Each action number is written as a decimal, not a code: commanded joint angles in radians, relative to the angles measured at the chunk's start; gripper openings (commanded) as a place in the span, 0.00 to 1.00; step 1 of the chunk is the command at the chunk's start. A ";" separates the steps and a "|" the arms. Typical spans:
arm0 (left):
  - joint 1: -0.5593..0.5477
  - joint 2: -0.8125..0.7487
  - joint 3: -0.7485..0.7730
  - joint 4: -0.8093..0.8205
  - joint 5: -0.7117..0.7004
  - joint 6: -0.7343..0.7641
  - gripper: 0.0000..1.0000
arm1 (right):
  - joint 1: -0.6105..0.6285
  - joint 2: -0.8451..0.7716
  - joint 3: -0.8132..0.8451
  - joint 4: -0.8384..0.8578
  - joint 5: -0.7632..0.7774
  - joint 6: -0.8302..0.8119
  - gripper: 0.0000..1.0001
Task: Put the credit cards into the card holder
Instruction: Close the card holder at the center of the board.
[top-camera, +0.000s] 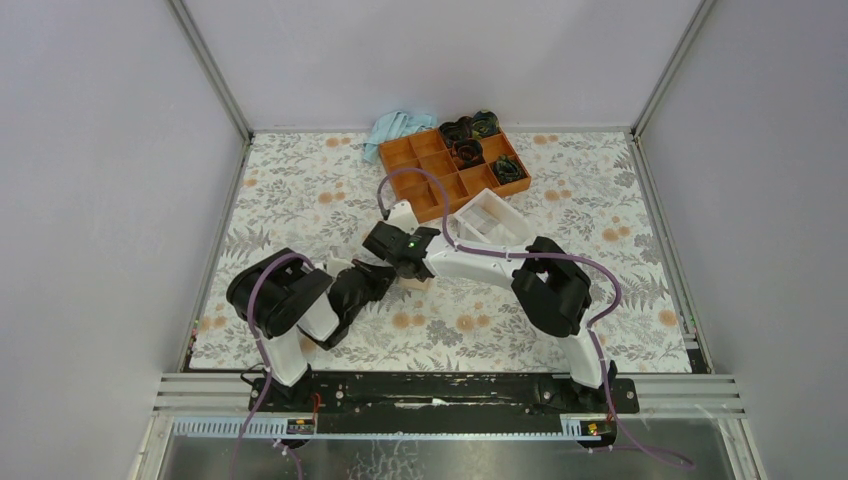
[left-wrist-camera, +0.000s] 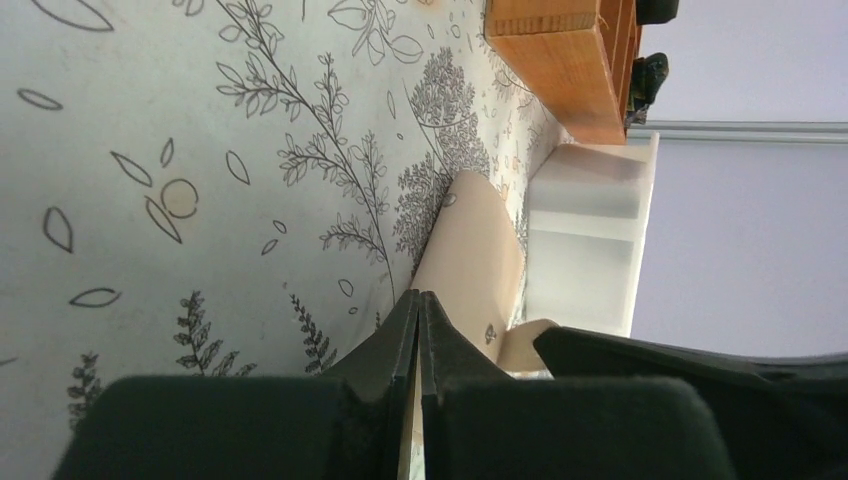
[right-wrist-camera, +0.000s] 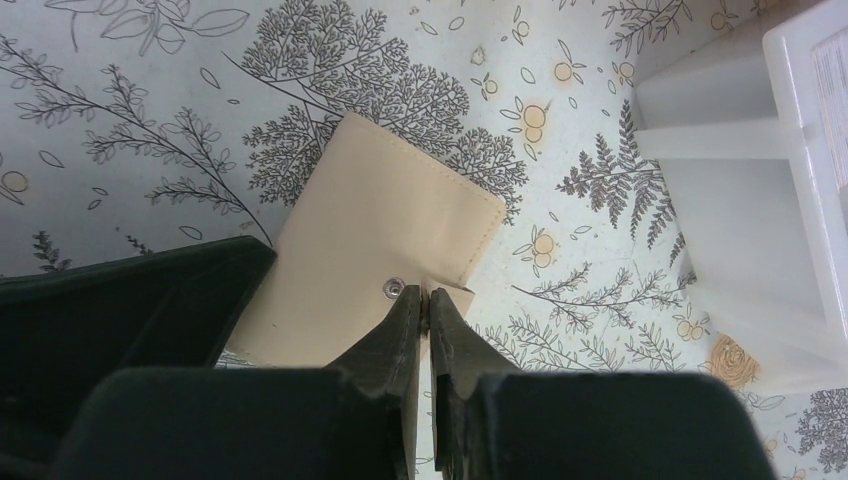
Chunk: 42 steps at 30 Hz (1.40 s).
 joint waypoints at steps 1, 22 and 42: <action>0.007 -0.013 0.031 -0.076 -0.027 0.036 0.04 | 0.016 -0.016 0.051 -0.012 0.020 -0.008 0.00; 0.006 0.022 0.030 -0.027 0.011 0.036 0.02 | 0.021 0.070 0.118 -0.040 0.002 -0.014 0.00; 0.004 0.025 0.028 -0.012 0.015 0.038 0.02 | 0.023 0.084 0.092 -0.084 0.062 -0.007 0.00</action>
